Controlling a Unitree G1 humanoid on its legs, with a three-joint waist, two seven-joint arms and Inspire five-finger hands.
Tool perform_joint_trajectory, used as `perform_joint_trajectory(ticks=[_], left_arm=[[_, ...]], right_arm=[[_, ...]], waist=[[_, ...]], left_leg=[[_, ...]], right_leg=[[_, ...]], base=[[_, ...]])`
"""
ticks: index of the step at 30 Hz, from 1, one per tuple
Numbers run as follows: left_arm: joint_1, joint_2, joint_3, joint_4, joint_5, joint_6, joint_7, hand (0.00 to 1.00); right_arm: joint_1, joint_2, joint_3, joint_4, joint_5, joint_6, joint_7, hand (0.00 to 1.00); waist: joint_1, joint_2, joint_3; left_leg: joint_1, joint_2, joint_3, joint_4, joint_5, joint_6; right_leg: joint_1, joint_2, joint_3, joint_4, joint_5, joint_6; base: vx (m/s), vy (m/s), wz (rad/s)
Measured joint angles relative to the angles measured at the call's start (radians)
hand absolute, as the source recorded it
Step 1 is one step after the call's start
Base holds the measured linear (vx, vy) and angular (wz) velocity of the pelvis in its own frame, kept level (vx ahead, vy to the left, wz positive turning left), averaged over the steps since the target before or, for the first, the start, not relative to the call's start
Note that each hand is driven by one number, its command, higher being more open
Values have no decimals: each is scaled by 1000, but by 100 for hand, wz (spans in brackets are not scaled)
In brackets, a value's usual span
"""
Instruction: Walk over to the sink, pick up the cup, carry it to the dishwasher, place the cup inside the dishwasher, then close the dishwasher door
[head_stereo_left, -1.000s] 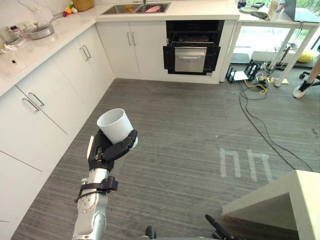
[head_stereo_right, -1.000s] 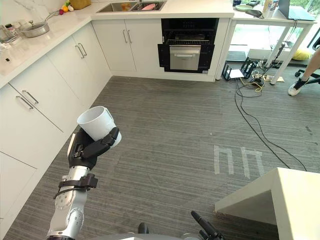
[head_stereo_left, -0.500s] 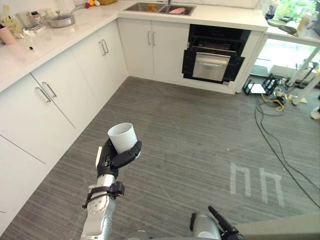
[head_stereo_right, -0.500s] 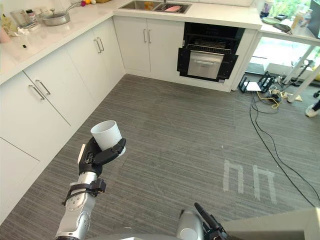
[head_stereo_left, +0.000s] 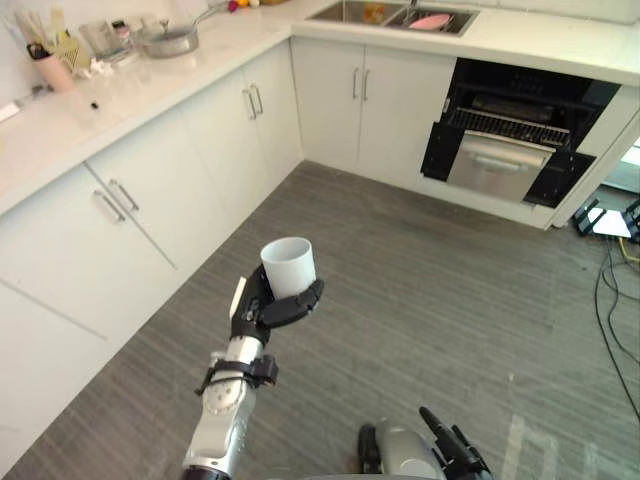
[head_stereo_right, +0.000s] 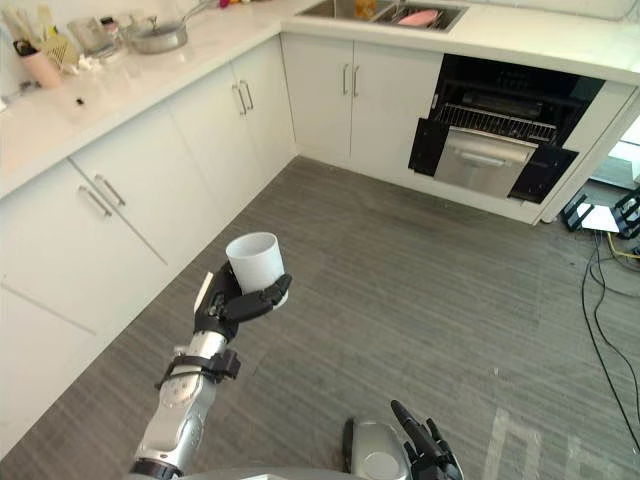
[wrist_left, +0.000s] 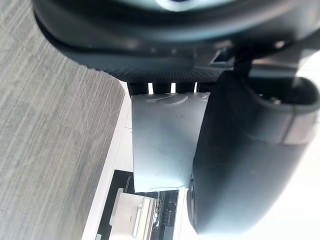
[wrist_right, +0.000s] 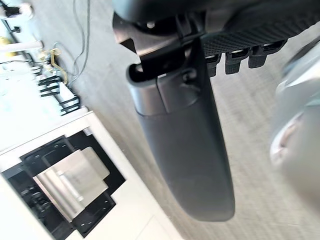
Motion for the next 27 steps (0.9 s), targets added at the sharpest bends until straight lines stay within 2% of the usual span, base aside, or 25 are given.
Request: perform_joint_trajectory(ticks=[1, 2, 3, 4, 5, 7, 8, 9, 10, 11, 12, 13, 14, 15, 16, 17, 18, 19, 20, 21, 22, 23, 24, 26, 27], left_arm=[[6, 6, 1, 0, -6, 1, -7, 0], [7, 18, 4, -1, -17, 1, -11, 0], [7, 31, 15, -8, -20, 1, -14, 0], [7, 43, 32, -23, -25, 1, -15, 0], [7, 49, 65, -54, -34, 1, -15, 0], [7, 50, 84, -79, -37, -3, -14, 0], [8, 52, 99, -104, -37, -24, -11, 0], [8, 52, 100, -107, -38, -32, -11, 0], [8, 53, 102, -108, -57, -61, -11, 0], [10, 50, 111, -106, -65, -70, -8, 0], [12, 45, 121, -106, -65, -71, -6, 0], [13, 36, 131, -106, -63, -75, 6, 0], [17, 24, 132, -106, -53, -77, 14, 0], [21, 18, 133, -107, -51, -79, 19, 0], [45, 8, 149, -130, -39, -81, 33, 0], [57, 4, 159, -148, -31, -81, 38, 0], [68, 4, 161, -187, -13, -86, 52, 0], [68, 0, 166, -220, -4, -96, 71, 0], [66, 1, 165, -235, 0, -98, 77, 0], [62, 3, 157, -256, 9, -103, 83, 0], [60, 1, 138, -273, 9, -106, 94, 0], [56, 3, 125, -275, 9, -106, 100, 0], [45, 7, 101, -275, 9, -106, 102, 0], [9, 19, 60, -263, 29, -107, 101, 0], [-19, 35, 38, -246, 36, -109, 101, 0]], right_arm=[[-10, -9, 14, 2, 4, -27, -17, 100], [-25, -19, 16, 4, 7, -43, -20, 100], [-46, -31, 17, 4, 11, -54, -20, 100], [-69, -43, 21, 4, 18, -60, -19, 100], [-104, -64, 41, 2, 28, -68, -20, 100], [-123, -80, 66, 1, 51, -73, -21, 100], [-135, -104, 82, 5, 67, -79, -22, 100], [-135, -105, 84, 6, 71, -79, -22, 100], [-135, -101, 87, 18, 82, -79, -27, 100], [-142, -84, 88, 45, 82, -70, -42, 100], [-145, -74, 88, 56, 82, -64, -46, 100], [-143, -62, 87, 66, 79, -49, -52, 100], [-127, -61, 87, 73, 74, -27, -66, 100], [-118, -61, 85, 75, 64, -14, -73, 100], [-110, -57, 85, 91, 43, 9, -78, 100], [-103, -52, 85, 100, 37, 13, -78, 100], [-78, -39, 86, 105, 31, 14, -78, 100], [-76, -28, 95, 105, 8, 13, -75, 100], [-75, -22, 103, 104, 2, 11, -72, 100], [-62, -7, 115, 100, -2, -2, -67, 100], [-44, -3, 130, 69, -1, -25, -66, 100], [-32, -2, 136, 49, 0, -32, -62, 100], [-10, 3, 144, 11, 1, -37, -57, 100], [18, 14, 139, -25, 2, -57, -40, 100], [24, 16, 125, -26, 2, -64, -27, 100]], waist=[[20, -9, 6], [34, -15, 9], [46, -16, 9], [48, -19, 10], [51, -20, 11], [67, -21, 11], [74, -11, 7], [74, -11, 6], [80, -7, 5], [96, -30, -1], [102, -46, -5], [98, -64, -10], [88, -70, -11], [87, -75, -8], [87, -89, 1], [84, -93, 1], [78, -97, -2], [68, -93, 0], [60, -93, 1], [46, -92, 2], [33, -87, 6], [26, -85, 7], [12, -77, 13], [9, -80, 11], [11, -87, 7]], left_leg=[[-58, -4, 41, 36, -57, 64], [-102, -19, 74, -1, -98, 75], [-138, -36, 104, -98, -141, 75], [-159, -62, 123, -245, -174, 74], [-179, -117, 122, -525, -185, 62], [-184, -158, 103, -765, -142, 34], [-200, -185, 92, -1036, -17, -19], [-204, -185, 95, -1058, 2, -29], [-205, -177, 115, -1085, 89, -5], [-185, -181, 117, -1051, 183, 52], [-185, -193, 114, -1028, 174, 69], [-189, -213, 116, -975, 117, 107], [-181, -230, 122, -914, 52, 118], [-163, -238, 133, -888, 24, 125], [-104, -254, 160, -856, -37, 136], [-79, -261, 168, -849, -66, 142], [-29, -268, 179, -848, -108, 145], [11, -268, 182, -853, -139, 148], [35, -268, 183, -863, -148, 147], [91, -263, 181, -891, -170, 148], [148, -250, 178, -914, -190, 138], [179, -241, 176, -922, -203, 132], [229, -219, 166, -926, -232, 116], [283, -190, 156, -922, -283, 85], [308, -190, 151, -918, -315, 66]], right_leg=[[62, 6, 38, -43, -8, -2], [105, 5, 71, -83, -8, -1], [140, -4, 99, -119, 3, 12], [168, -17, 124, -143, 18, 38], [214, -35, 164, -178, 18, 43], [246, -48, 195, -204, 17, 45], [299, -51, 219, -239, -2, 77], [310, -50, 221, -244, -11, 91], [360, -45, 231, -254, -50, 123], [385, -64, 258, -239, -66, 129], [376, -78, 265, -210, -65, 129], [337, -107, 265, -109, -54, 138], [301, -128, 267, 20, -24, 182], [284, -141, 266, 93, 2, 214], [248, -175, 255, 253, 82, 327], [221, -190, 255, 334, 148, 370], [148, -213, 252, 510, 252, 365], [37, -223, 235, 691, 233, 332], [-12, -229, 221, 757, 215, 301], [-99, -236, 193, 823, 170, 228], [-168, -235, 161, 809, 128, 172], [-194, -234, 139, 777, 111, 159], [-227, -232, 85, 657, 81, 149], [-233, -227, -9, 312, 84, 161], [-228, -220, -44, 80, 117, 179]], base=[[489, -90, -74], [481, -48, -95], [485, -2, -90], [607, 31, -97], [526, 58, -82], [505, 106, -69], [579, 165, -53], [714, 233, -57], [622, 231, -61], [606, 235, -72], [588, 228, -57], [579, 225, -16], [594, 213, -6], [604, 193, -21], [476, 129, -34], [545, 143, -39], [586, 128, -31], [470, 101, -24], [505, 57, -17], [303, -7, -7], [447, -36, -6], [374, -91, 2], [461, -140, 9], [416, -163, 12], [486, -211, 19]])
